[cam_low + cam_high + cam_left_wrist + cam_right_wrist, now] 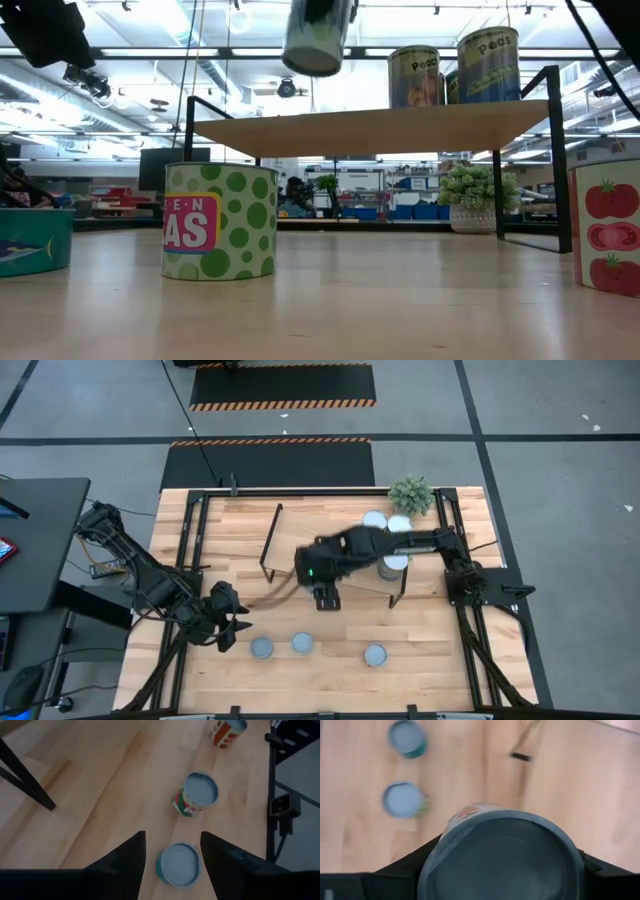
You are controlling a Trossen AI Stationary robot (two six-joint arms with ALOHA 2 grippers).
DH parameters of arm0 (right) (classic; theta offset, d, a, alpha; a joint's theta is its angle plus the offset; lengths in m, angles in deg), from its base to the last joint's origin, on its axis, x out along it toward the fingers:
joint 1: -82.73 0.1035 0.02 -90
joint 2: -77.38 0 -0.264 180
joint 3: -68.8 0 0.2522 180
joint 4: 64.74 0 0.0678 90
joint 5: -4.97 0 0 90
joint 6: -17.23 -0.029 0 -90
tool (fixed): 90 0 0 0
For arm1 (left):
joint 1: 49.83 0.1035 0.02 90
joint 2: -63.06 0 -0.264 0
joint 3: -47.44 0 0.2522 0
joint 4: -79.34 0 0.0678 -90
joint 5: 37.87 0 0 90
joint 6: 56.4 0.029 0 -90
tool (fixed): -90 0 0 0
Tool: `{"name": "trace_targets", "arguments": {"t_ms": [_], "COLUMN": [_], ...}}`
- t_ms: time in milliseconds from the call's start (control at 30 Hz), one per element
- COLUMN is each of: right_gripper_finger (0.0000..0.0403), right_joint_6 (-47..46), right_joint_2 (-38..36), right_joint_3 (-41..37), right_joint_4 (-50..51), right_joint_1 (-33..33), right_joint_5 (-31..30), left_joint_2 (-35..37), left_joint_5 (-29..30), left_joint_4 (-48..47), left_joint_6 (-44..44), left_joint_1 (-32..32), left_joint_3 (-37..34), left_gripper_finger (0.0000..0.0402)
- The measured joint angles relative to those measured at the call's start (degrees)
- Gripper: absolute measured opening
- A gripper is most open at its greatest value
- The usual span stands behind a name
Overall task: Pick and place cans onto a shelf
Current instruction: Put the canned mixed vegetables on the shelf
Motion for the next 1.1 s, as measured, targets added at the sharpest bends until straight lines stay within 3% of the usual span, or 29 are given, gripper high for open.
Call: {"name": "trace_targets", "arguments": {"t_ms": [567, 700, 933, 1100], "right_gripper_finger": [0.0282, 0.0282, 0.0282, 0.0282], "right_joint_6": [6.71, 6.36, 6.57, 8.18], "right_joint_2": [-1.85, -1.85, -1.85, -1.85], "right_joint_3": [0.1, 0.1, 0.1, 0.1], "right_joint_4": [-0.79, 0.36, 1.08, 3.0], "right_joint_1": [-16.59, -20.97, -25.12, -27.8], "right_joint_5": [2.46, 2.52, 2.89, 5.12], "left_joint_2": [2.04, 4.39, 6.17, 6.16], "left_joint_5": [-2.44, -1.31, 5.73, 5.9], "left_joint_4": [-0.23, -2.73, -4.02, -4.19], "left_joint_6": [-1.68, 3.69, 15.87, 18.0], "left_joint_1": [0.0, 0.46, 3.27, 6.05], "left_joint_3": [0.02, 0.04, 0.07, 0.07], "left_gripper_finger": [0.0194, 0.0194, 0.0194, 0.0194]}}
